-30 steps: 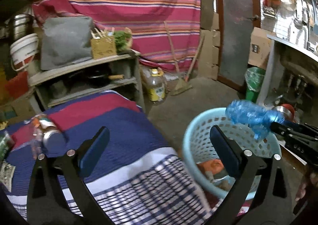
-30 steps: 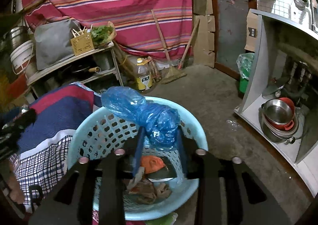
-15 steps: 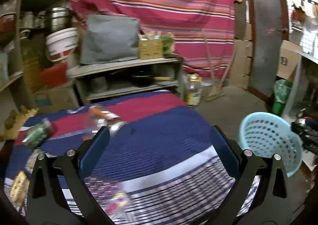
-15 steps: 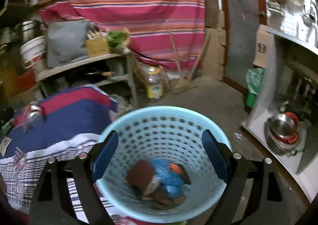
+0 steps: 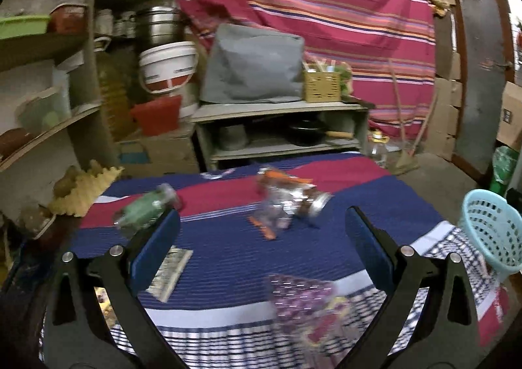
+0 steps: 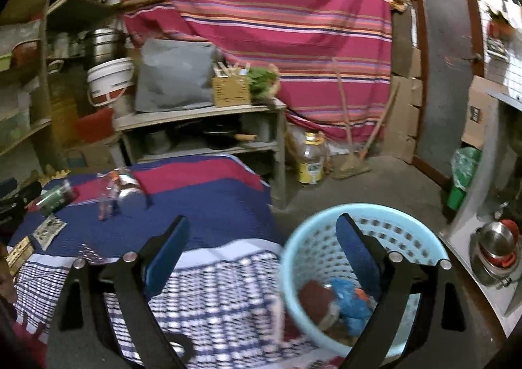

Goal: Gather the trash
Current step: 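Move both tools back over the table toward the remaining trash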

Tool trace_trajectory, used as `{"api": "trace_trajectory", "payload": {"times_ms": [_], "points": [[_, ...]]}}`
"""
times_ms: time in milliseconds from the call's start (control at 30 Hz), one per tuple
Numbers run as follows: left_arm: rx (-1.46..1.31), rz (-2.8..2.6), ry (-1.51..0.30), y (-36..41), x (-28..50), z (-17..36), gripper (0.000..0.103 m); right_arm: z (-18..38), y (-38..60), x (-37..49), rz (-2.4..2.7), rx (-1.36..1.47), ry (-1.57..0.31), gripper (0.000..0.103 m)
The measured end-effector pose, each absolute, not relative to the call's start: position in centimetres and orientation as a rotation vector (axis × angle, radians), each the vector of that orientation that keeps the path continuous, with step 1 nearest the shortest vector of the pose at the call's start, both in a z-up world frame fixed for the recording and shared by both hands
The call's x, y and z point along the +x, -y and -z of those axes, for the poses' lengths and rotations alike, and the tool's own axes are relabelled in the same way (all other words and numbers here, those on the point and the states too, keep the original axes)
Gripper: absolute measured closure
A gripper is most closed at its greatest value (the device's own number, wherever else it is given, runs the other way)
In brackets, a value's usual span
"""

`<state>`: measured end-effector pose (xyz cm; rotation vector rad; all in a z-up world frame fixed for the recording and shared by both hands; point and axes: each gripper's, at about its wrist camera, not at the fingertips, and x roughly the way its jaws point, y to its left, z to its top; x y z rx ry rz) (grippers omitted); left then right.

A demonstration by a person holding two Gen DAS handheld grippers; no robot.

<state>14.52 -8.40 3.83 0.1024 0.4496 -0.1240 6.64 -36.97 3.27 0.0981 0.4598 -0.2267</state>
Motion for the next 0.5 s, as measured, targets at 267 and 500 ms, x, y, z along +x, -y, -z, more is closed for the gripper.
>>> {"api": "trace_trajectory", "payload": {"times_ms": [267, 500], "points": [[0.064, 0.058, -0.511, 4.1, 17.2, -1.6, 0.006, -3.2, 31.3, 10.1, 0.139, 0.042, -0.48, 0.013], [0.039, 0.008, -0.571, 0.9, 19.6, 0.4, 0.006, -3.3, 27.3, 13.5, 0.094, -0.001, -0.485, 0.013]]}}
